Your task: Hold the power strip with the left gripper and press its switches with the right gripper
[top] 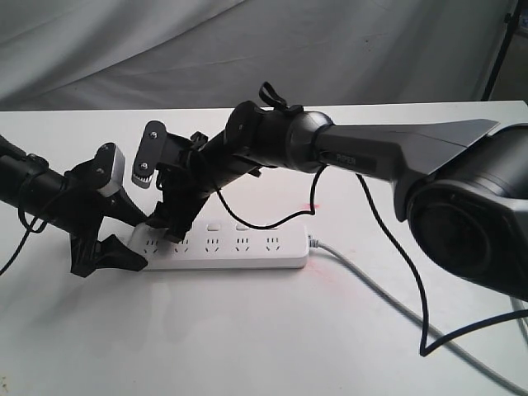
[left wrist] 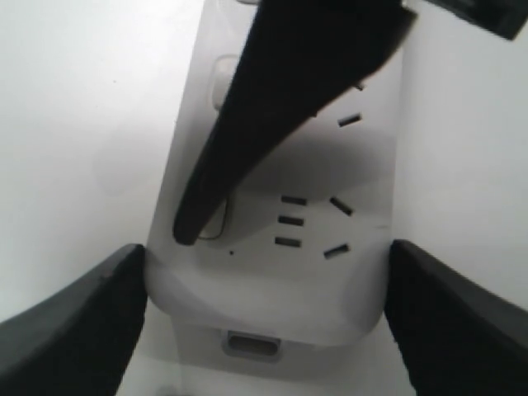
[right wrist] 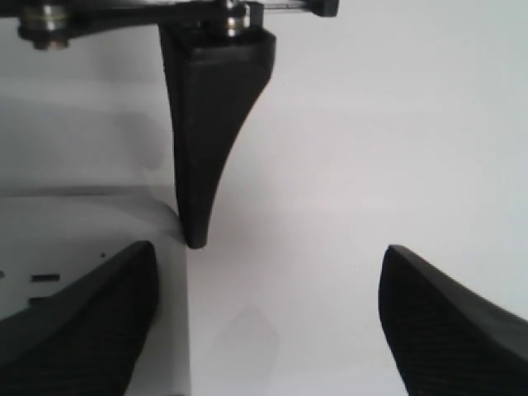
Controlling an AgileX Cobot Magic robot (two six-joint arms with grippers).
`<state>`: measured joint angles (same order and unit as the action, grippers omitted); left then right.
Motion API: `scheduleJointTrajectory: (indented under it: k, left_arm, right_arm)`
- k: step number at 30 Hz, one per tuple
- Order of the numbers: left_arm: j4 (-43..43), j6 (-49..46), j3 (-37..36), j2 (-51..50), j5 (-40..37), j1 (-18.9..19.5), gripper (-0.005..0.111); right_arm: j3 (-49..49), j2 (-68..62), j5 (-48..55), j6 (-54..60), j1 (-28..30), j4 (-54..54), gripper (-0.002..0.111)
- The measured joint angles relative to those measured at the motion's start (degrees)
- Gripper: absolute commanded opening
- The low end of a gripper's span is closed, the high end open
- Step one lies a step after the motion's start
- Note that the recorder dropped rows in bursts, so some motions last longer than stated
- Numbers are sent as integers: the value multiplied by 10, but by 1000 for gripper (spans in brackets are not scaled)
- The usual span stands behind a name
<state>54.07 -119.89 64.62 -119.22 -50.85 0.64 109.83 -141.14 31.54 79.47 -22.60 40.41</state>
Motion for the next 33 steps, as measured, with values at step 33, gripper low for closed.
scheduleJointTrajectory:
  k: [33]
  left_arm:
    - [0,0,0,0,0,0,0]
  right_arm:
    - [-8,64,102,-62,26,-91,69]
